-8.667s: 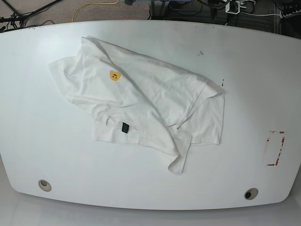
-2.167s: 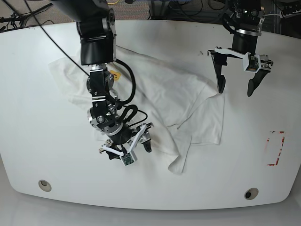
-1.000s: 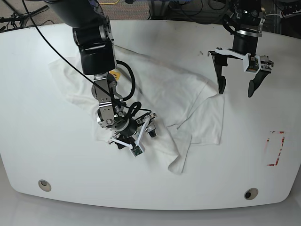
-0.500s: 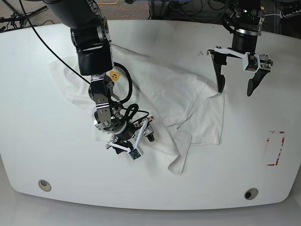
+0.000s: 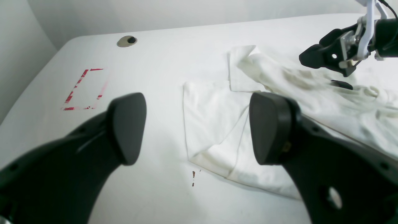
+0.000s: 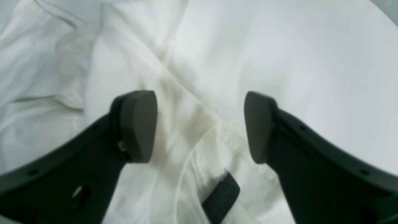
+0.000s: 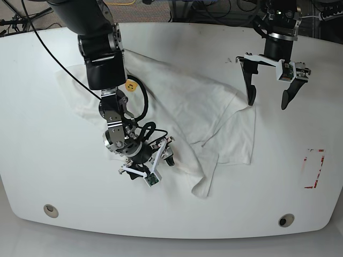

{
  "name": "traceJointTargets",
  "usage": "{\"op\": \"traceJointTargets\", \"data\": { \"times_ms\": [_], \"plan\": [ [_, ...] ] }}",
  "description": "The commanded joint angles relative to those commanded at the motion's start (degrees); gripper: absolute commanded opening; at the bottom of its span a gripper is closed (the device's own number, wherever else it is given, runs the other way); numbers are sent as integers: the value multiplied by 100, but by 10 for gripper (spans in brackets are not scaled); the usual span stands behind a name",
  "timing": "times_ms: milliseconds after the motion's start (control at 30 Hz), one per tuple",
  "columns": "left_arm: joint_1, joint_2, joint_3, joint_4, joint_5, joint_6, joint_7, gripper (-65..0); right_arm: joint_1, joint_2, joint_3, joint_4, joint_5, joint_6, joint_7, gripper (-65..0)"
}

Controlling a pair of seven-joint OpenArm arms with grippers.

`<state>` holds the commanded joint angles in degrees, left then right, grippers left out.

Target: Fold the T-shirt properly

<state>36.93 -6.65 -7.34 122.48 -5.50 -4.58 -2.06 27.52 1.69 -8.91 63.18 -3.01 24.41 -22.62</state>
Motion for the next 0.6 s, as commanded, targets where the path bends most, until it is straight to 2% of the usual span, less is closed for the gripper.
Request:
{"op": "traceJointTargets", "data": {
  "times_ms": [233, 600],
  "plan": [
    [14, -6, -8, -9, -13, 11, -28, -161, 4, 46, -19, -68, 4, -62, 19, -229],
    [90, 12, -48, -7, -5, 3, -36, -158, 266, 173, 108, -747, 22, 12, 245, -227]
  ]
}}
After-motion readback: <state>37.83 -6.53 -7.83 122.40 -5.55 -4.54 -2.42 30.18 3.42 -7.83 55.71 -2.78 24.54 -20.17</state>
